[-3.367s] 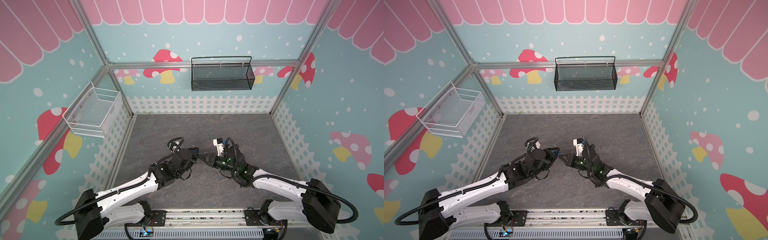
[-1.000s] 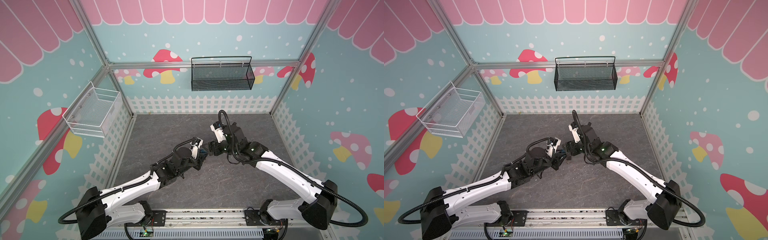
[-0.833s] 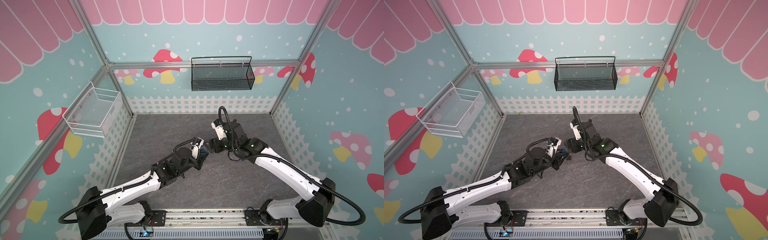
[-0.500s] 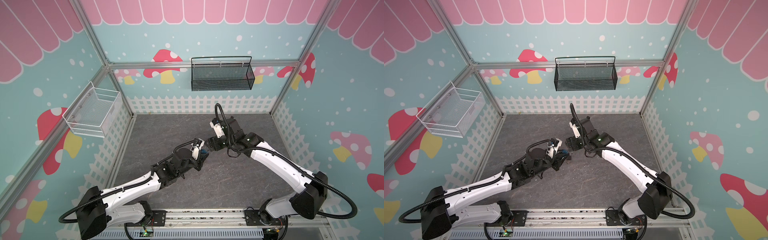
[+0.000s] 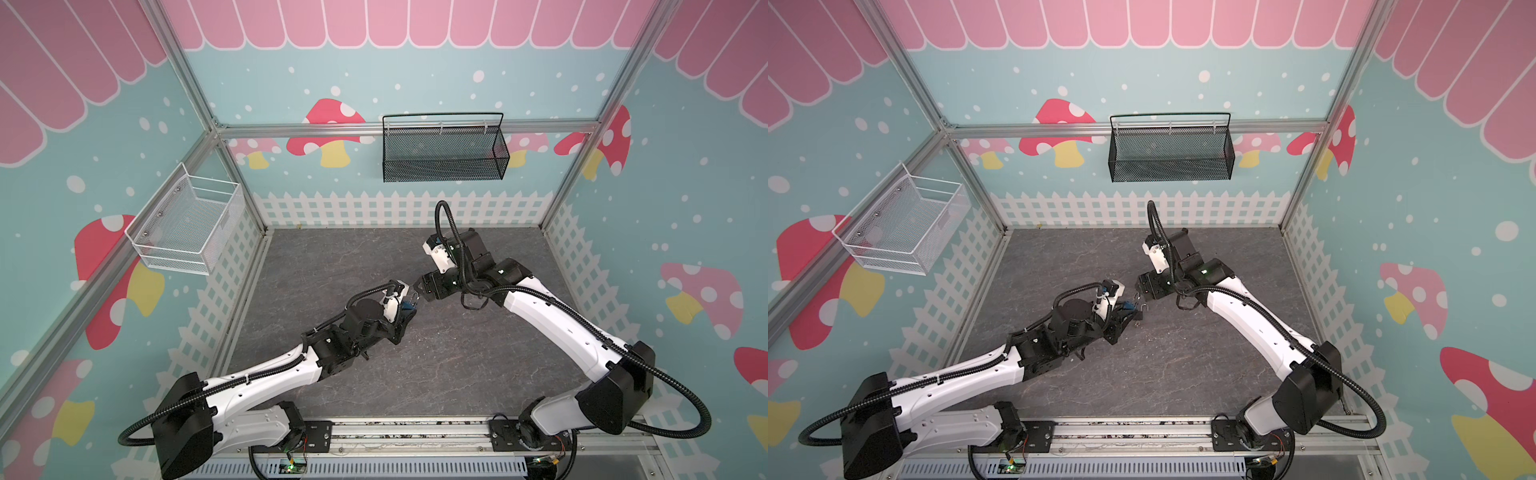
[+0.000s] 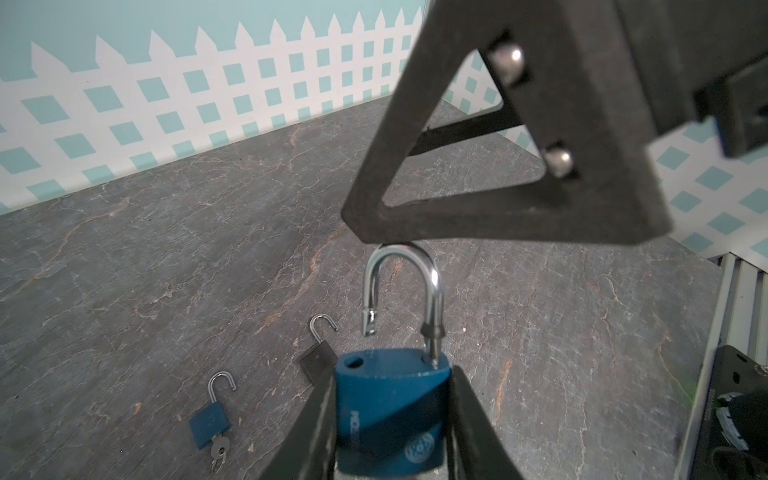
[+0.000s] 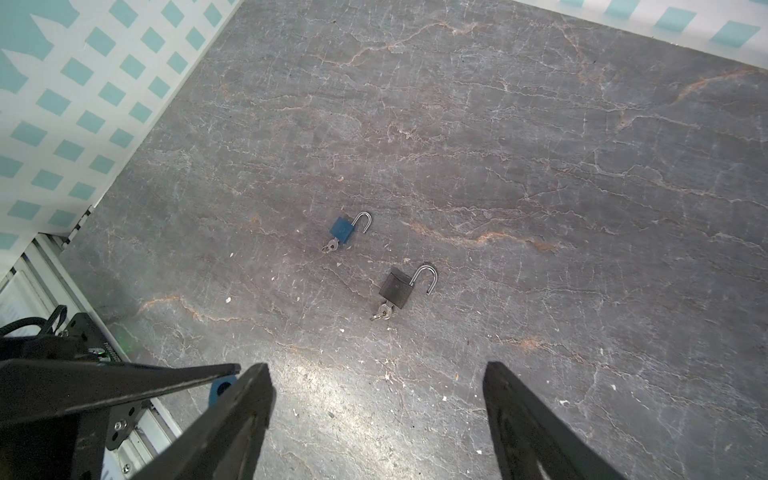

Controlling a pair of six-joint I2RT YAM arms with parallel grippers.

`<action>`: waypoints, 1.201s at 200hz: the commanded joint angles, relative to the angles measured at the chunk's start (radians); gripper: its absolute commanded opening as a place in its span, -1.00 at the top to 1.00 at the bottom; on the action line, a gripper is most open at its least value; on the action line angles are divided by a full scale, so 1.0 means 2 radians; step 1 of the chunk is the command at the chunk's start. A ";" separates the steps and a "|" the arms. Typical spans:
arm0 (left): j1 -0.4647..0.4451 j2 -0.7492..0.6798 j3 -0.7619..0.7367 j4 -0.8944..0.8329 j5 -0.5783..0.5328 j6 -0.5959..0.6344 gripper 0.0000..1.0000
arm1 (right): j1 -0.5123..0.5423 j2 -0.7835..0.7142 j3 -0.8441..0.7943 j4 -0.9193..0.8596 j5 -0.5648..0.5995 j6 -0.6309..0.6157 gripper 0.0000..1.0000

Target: Unlock with the key

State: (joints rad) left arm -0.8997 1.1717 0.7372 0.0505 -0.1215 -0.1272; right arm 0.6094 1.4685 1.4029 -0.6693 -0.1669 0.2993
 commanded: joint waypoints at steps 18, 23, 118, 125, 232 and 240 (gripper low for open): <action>-0.003 -0.010 -0.003 0.028 0.005 0.018 1.00 | -0.003 -0.005 0.013 -0.010 -0.031 -0.026 -0.65; -0.003 -0.010 -0.002 0.029 0.004 0.019 1.00 | -0.003 0.000 0.014 -0.012 -0.032 -0.029 -0.65; -0.003 -0.015 -0.008 0.033 -0.003 0.018 1.00 | -0.013 0.010 0.000 -0.038 -0.021 -0.031 -0.67; -0.003 -0.015 -0.009 0.035 -0.004 0.016 1.00 | -0.015 0.007 -0.006 -0.038 -0.023 -0.030 -0.67; -0.003 -0.003 -0.005 0.050 -0.007 0.005 1.00 | -0.030 -0.041 -0.056 -0.022 -0.076 -0.020 -0.67; -0.003 -0.001 -0.004 0.049 -0.009 0.004 1.00 | -0.032 -0.044 -0.060 -0.021 -0.076 -0.020 -0.67</action>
State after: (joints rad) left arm -0.9054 1.1706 0.7044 0.0731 -0.1188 -0.1230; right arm 0.5564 1.4059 1.3151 -0.6872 -0.2981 0.2672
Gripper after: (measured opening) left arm 0.336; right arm 0.835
